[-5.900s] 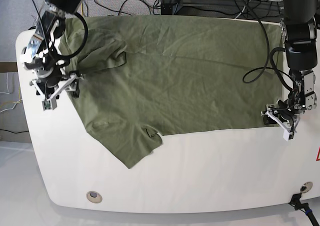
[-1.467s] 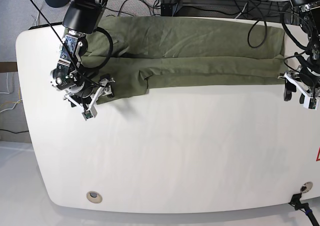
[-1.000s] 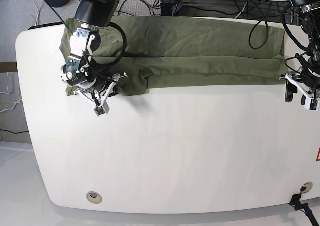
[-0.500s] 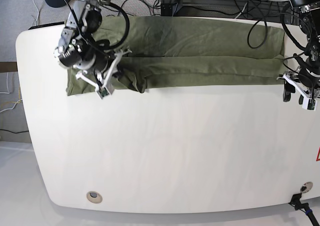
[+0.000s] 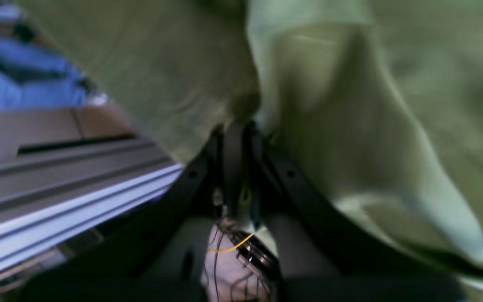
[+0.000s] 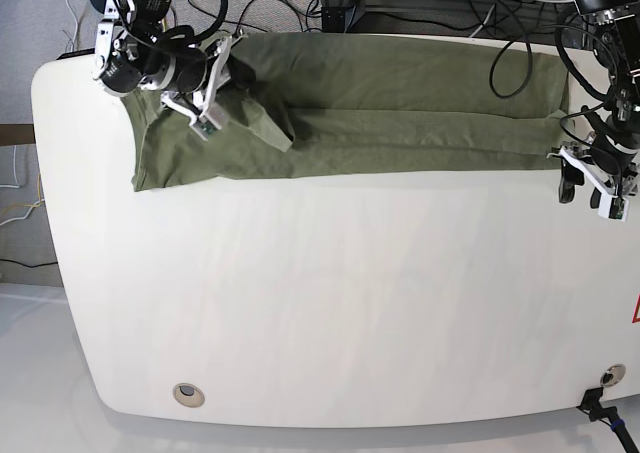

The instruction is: Fold the T-shirt properly

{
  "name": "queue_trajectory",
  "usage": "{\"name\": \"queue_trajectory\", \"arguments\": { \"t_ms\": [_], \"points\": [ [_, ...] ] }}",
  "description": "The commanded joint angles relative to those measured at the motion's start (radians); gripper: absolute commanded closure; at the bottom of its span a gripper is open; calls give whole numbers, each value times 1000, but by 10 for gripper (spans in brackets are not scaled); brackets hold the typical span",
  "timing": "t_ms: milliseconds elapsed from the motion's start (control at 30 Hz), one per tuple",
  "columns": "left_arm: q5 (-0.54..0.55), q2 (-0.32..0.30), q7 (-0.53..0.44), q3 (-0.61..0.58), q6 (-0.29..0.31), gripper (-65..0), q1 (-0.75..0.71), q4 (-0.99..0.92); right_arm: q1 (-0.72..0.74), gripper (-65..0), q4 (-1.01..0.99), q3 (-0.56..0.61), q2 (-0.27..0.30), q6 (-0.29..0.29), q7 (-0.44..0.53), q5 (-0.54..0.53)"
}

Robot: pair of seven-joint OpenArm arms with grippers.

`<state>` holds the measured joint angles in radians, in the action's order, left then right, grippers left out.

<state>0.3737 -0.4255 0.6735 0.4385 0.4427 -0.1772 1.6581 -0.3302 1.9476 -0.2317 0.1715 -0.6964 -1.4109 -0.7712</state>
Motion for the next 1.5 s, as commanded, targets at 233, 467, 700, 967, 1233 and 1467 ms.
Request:
{"name": "queue_trajectory", "arguments": {
  "t_ms": [233, 467, 700, 967, 1233, 1467],
  "points": [
    [8, -22, -21, 9, -3, -322, 9, 15, -50, -230, 17, 101, 104, -2, 15, -97],
    [8, -22, -21, 9, -3, -322, 9, 15, -56, -469, 17, 239, 265, -2, 15, -232],
    [8, -20, -21, 7, -3, -322, 9, 15, 107, -436, 17, 137, 300, -2, 28, -325],
    [11, 4, -24, -37, -3, -303, -2, 50, 154, -390, 8, -11, 178, -2, 35, -308],
    [8, 81, -128, -36, -2, 0, -157, 227, 44, 0, 13, -27, 63, -2, 212, 37],
    [6, 99, -131, -50, 0, 0, -293, 235, -47, 0, 9, -25, 56, -2, 342, 138]
  ]
}}
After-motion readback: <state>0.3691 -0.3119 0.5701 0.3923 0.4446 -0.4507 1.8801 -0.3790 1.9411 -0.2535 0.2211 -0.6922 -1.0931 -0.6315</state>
